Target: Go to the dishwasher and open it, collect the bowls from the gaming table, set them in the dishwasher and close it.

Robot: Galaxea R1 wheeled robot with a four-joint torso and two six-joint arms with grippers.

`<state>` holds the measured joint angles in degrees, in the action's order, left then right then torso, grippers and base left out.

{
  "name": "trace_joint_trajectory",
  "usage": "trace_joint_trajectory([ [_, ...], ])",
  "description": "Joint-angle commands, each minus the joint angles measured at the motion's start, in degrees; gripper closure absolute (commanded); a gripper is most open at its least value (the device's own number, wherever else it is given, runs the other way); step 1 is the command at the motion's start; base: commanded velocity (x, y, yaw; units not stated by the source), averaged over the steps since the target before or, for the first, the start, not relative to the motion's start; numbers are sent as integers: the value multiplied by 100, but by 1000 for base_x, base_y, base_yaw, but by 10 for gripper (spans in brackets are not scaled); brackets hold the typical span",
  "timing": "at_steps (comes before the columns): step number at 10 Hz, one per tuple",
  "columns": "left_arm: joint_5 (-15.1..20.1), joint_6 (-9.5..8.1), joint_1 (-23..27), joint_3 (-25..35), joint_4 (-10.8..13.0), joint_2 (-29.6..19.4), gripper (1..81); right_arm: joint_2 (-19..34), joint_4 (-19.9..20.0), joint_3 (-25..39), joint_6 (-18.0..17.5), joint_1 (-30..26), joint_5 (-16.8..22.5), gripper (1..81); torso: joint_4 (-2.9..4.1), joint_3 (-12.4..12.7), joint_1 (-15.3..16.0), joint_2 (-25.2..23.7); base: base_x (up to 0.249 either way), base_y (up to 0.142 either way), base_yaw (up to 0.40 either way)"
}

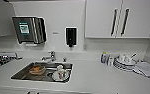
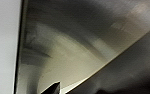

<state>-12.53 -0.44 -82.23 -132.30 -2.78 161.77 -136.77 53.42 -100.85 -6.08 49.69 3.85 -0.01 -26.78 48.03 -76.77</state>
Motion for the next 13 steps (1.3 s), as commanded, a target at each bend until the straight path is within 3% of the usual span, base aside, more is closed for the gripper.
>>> trace_joint_trajectory([
  [1,181,-9,387,64,23,-39,10,33,134,-135,-68,-613,318,10,0,0,0,0,0,0,0],
  [6,181,-9,387,56,32,5,10,-82,20,-539,-60,-165,493,10,0,0,2,0,0,0,0],
  [13,199,-9,387,47,58,93,10,411,-464,-584,-51,415,801,10,0,9,0,0,0,0,0],
])
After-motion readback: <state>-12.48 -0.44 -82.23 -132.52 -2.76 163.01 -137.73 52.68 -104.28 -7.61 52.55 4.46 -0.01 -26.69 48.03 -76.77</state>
